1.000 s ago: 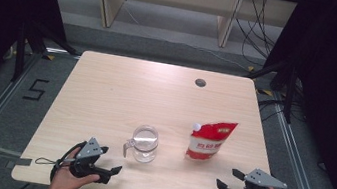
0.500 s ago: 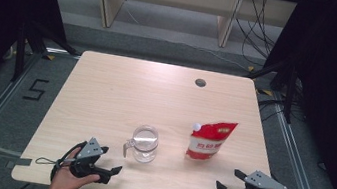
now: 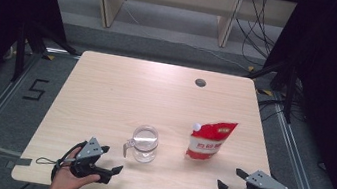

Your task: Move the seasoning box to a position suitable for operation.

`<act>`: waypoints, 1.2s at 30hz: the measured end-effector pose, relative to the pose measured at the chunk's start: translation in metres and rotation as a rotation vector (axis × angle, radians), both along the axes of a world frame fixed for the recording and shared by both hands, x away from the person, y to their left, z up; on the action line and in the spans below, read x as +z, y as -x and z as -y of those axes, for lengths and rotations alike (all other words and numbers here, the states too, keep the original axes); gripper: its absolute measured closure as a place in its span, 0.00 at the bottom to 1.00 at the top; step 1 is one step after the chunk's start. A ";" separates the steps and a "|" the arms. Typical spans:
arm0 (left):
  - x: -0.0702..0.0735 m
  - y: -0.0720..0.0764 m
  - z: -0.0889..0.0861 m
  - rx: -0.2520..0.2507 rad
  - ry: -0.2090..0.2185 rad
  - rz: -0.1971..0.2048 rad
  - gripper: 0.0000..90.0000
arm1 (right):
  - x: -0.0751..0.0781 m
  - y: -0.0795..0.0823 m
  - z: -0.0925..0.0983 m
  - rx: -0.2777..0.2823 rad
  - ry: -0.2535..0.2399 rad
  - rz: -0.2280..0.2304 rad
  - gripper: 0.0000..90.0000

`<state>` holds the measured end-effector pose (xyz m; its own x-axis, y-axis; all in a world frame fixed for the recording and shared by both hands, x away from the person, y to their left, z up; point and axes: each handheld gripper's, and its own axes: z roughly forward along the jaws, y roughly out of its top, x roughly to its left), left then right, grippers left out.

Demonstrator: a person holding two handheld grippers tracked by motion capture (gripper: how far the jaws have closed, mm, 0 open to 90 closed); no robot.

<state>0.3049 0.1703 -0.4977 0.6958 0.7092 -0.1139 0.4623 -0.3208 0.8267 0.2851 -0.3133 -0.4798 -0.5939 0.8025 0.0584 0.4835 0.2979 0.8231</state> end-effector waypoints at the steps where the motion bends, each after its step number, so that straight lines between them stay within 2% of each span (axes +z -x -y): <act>1: 0.001 0.000 0.001 0.013 0.007 0.003 0.18 | 0.000 0.000 -0.001 -0.001 -0.006 -0.001 0.21; 2: 0.001 0.000 0.001 0.006 -0.002 0.012 0.18 | 0.000 0.002 -0.002 -0.013 -0.014 -0.019 0.21; 4: 0.001 -0.001 0.006 0.017 0.012 0.014 0.18 | 0.000 0.001 -0.003 -0.006 -0.003 -0.018 0.21; 6: 0.003 -0.002 0.010 0.023 0.004 0.020 0.18 | -0.001 -0.001 -0.001 0.001 0.000 -0.001 0.21; 8: 0.003 -0.003 0.015 0.013 0.007 0.032 0.18 | -0.001 -0.001 -0.001 0.003 -0.002 -0.005 0.21; 11: 0.007 -0.005 0.020 0.025 0.022 0.058 0.23 | -0.002 -0.002 -0.001 0.006 0.006 -0.010 0.21; 12: 0.007 -0.006 0.020 0.021 0.010 0.073 0.25 | -0.002 -0.002 -0.001 0.005 0.012 0.000 0.21; 14: 0.009 -0.007 0.022 0.014 -0.012 0.085 0.30 | -0.002 0.000 -0.002 -0.016 -0.007 -0.026 0.21; 15: 0.008 -0.008 0.024 0.007 -0.001 0.084 0.31 | -0.001 0.000 -0.002 -0.021 -0.013 -0.025 0.21; 16: 0.009 -0.009 0.023 -0.011 -0.018 0.097 0.34 | -0.001 -0.002 0.001 -0.006 -0.002 -0.013 0.21; 18: 0.009 -0.009 0.025 0.006 -0.027 0.097 0.39 | -0.001 -0.001 0.001 -0.008 -0.001 -0.009 0.21; 21: 0.008 -0.011 0.028 0.000 -0.047 0.105 0.45 | -0.001 -0.002 0.001 -0.007 0.009 0.000 0.22; 22: 0.008 -0.012 0.029 -0.015 -0.060 0.117 0.47 | 0.000 0.000 -0.001 -0.022 -0.008 -0.018 0.22; 23: 0.008 -0.013 0.030 -0.017 -0.064 0.117 0.49 | 0.000 0.000 -0.001 -0.018 -0.002 -0.015 0.23; 24: 0.007 -0.014 0.031 -0.015 -0.068 0.123 0.51 | -0.001 -0.002 0.000 -0.007 0.004 0.009 0.23; 25: 0.008 -0.015 0.031 -0.026 -0.096 0.126 0.54 | 0.000 0.001 -0.001 -0.019 -0.009 -0.018 0.23; 26: 0.007 -0.015 0.033 -0.009 -0.068 0.127 0.57 | -0.001 0.000 -0.002 -0.017 -0.008 -0.017 0.23; 27: 0.008 -0.017 0.031 -0.020 -0.085 0.130 0.58 | -0.001 -0.001 0.000 -0.002 0.005 -0.001 0.23; 28: 0.009 -0.017 0.032 -0.014 -0.071 0.123 0.60 | -0.001 -0.001 -0.001 -0.010 -0.002 -0.003 0.23; 29: 0.010 -0.019 0.030 -0.026 -0.069 0.139 0.62 | -0.001 0.000 -0.001 -0.015 -0.002 -0.002 0.24; 31: 0.012 -0.019 0.028 -0.012 -0.041 0.129 0.68 | 0.000 0.001 -0.002 -0.014 -0.010 -0.005 0.25; 32: 0.013 -0.021 0.026 -0.026 -0.055 0.133 0.71 | 0.000 0.001 -0.002 -0.015 -0.009 -0.004 0.25; 33: 0.011 -0.020 0.026 -0.005 -0.023 0.115 0.72 | 0.000 0.001 -0.002 -0.012 -0.005 0.000 0.25; 34: 0.012 -0.022 0.024 -0.023 -0.038 0.125 0.75 | 0.000 0.001 -0.003 -0.015 -0.012 -0.008 0.25; 35: 0.010 -0.022 0.025 -0.009 -0.011 0.109 0.77 | 0.000 0.001 -0.003 -0.014 -0.012 -0.009 0.25; 36: 0.009 -0.022 0.025 -0.012 -0.006 0.104 0.79 | 0.000 0.000 -0.002 -0.008 -0.004 0.001 0.25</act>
